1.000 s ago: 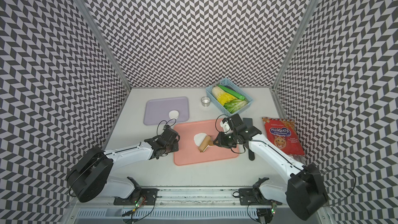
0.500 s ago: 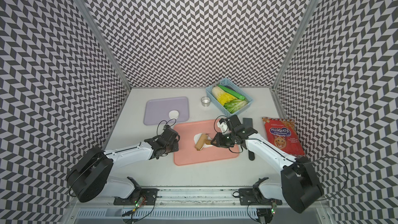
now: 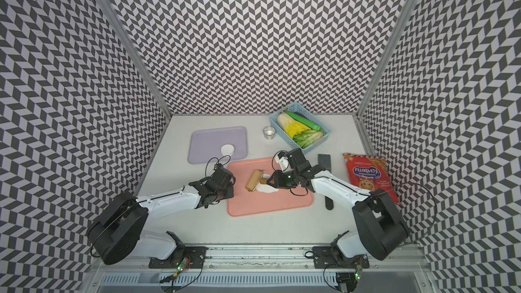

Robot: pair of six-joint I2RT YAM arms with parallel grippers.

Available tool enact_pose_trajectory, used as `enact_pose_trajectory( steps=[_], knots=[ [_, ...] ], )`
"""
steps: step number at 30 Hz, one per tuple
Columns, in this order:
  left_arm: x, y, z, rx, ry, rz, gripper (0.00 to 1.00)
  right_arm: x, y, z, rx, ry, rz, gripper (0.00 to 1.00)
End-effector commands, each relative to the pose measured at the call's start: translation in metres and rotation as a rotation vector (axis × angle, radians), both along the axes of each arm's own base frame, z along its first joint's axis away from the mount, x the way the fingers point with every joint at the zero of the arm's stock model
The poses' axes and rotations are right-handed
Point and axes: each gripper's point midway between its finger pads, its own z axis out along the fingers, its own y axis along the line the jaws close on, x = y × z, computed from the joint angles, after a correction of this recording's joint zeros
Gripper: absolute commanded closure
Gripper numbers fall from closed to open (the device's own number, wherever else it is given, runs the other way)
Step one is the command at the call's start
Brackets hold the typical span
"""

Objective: Roll out the dumpling wrappers from the dough
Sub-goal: Flatten out the dough on the work surface.

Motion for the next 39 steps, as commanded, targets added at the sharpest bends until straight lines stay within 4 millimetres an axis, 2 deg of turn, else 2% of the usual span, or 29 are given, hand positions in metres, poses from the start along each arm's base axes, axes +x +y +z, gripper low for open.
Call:
enact_pose_trajectory(
  steps=[1, 5, 10, 13, 15, 19, 22, 28, 35, 39],
  knots=[
    [-0.014, 0.006, -0.013, 0.044, 0.060, -0.032, 1.00, -0.031, -0.062, -0.074, -0.338, 0.203, -0.144, 1.00],
    [-0.014, 0.007, -0.012, 0.044, 0.058, -0.032, 1.00, -0.028, -0.075, -0.056, -0.348, 0.160, -0.185, 1.00],
    [-0.014, 0.006, -0.012, 0.041, 0.055, -0.031, 1.00, -0.030, -0.117, -0.038, -0.413, 0.106, -0.279, 1.00],
    [-0.013, 0.005, -0.012, 0.038, 0.055, -0.032, 1.00, -0.024, -0.126, -0.031, -0.452, 0.057, -0.302, 1.00],
    [-0.014, 0.005, -0.012, 0.035, 0.056, -0.033, 1.00, -0.022, -0.123, -0.036, -0.442, 0.064, -0.307, 1.00],
    [-0.014, 0.006, -0.011, 0.041, 0.055, -0.032, 1.00, -0.026, -0.109, -0.061, -0.471, 0.104, -0.266, 1.00],
    [-0.014, 0.007, -0.011, 0.042, 0.055, -0.030, 1.00, -0.029, -0.107, -0.075, -0.487, 0.125, -0.252, 1.00],
    [-0.015, 0.008, -0.013, 0.047, 0.059, -0.031, 1.00, -0.027, -0.104, -0.087, -0.497, 0.133, -0.247, 1.00],
    [-0.014, 0.008, -0.012, 0.049, 0.057, -0.029, 1.00, -0.024, -0.092, -0.093, -0.453, 0.152, -0.259, 1.00],
    [-0.015, 0.008, -0.014, 0.050, 0.063, -0.029, 1.00, -0.023, -0.097, -0.074, -0.423, 0.133, -0.306, 1.00]
  ],
)
